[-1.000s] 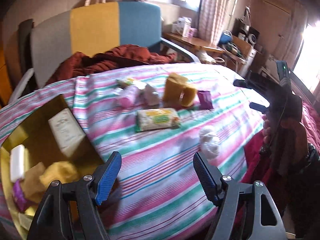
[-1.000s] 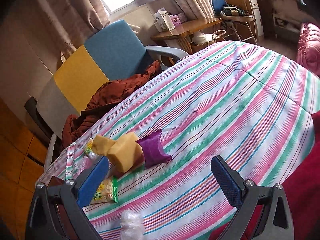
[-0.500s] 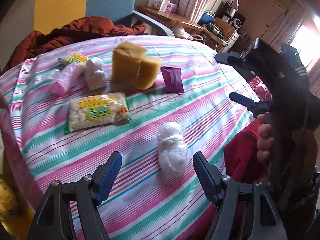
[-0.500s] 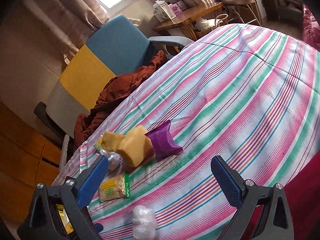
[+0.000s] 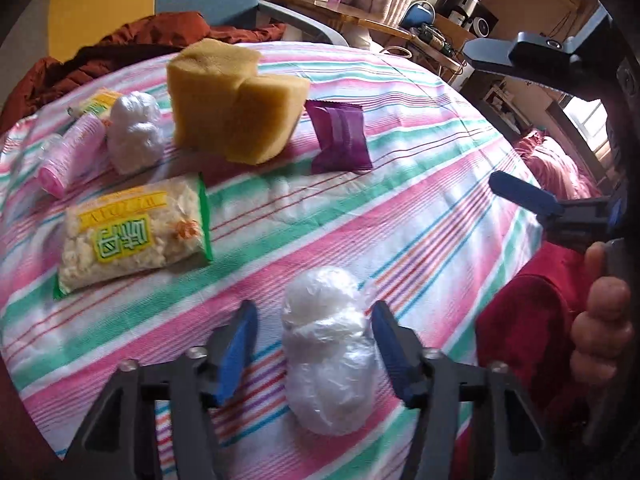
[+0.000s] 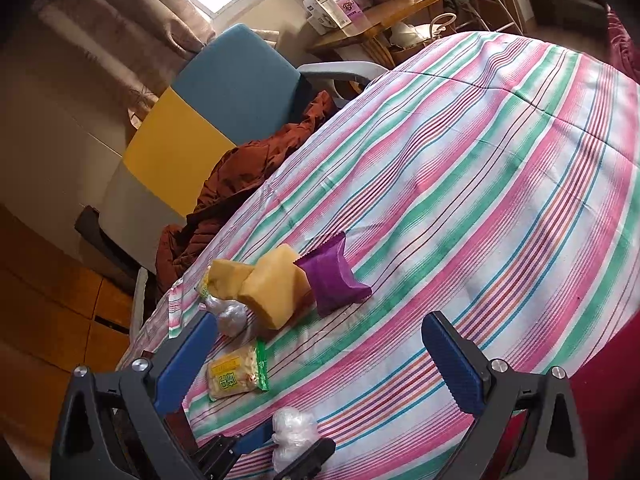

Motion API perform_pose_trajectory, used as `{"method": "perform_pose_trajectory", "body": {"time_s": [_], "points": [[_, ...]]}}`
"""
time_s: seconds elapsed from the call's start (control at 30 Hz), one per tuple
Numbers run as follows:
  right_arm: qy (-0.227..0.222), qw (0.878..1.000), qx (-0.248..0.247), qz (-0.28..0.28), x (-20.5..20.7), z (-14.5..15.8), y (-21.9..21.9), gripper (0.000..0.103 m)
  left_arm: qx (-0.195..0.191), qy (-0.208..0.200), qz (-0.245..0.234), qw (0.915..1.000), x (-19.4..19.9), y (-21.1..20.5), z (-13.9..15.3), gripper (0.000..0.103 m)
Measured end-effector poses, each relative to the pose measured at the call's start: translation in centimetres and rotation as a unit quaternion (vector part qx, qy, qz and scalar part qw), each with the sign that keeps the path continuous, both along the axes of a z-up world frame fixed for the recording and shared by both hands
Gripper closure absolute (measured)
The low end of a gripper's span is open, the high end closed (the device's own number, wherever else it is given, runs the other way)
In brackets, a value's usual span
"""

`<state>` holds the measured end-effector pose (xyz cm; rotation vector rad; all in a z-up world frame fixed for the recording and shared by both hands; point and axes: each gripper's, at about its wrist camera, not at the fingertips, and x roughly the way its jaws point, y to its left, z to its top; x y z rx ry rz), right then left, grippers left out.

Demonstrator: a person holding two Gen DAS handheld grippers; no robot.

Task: Organize objects
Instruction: 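Grasp the clear plastic bag of white cotton with the left tool, then grasp the yellow sponge block with the right tool while the left tool holds the cotton bag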

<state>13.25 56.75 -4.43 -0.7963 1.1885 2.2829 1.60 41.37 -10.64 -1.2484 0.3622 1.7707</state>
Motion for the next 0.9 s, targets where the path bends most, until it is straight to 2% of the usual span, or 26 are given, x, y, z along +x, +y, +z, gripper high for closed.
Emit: {"method": "perform_pose_trajectory", "body": {"time_s": [0.03,0.13,0.3,0.5,0.6,0.83,0.9], "points": [[-0.001,1.0,0.002,0.001,0.0,0.0,0.0,0.0,-0.001,0.005,0.002,1.0,-0.1,-0.3,0.0,0.065],[-0.006,1.0,0.007,0.007,-0.3,0.0,-0.2,0.0,0.007,-0.002,0.006,0.9999,-0.9,-1.4,0.0,0.065],[-0.017,1.0,0.017,0.017,-0.8,-0.1,-0.7,0.0,0.0,0.024,0.014,0.9996,-0.3,-3.6,0.5,0.065],[-0.037,0.998,0.026,0.042,-1.8,-0.4,-1.4,0.0,0.019,0.046,0.026,0.9984,0.2,-8.1,0.5,0.065],[-0.049,0.996,0.04,0.061,-2.4,-0.5,-2.1,0.0,0.025,0.052,0.024,0.9981,0.5,-9.0,0.4,0.065],[-0.077,0.985,0.085,0.13,-4.8,-0.1,-4.6,0.002,0.035,0.058,0.013,0.9976,0.8,-8.7,0.0,0.066],[-0.084,0.978,0.115,0.155,-6.5,0.9,-5.2,0.002,0.041,0.052,0.013,0.9977,0.6,-8.9,0.0,0.066]]}}
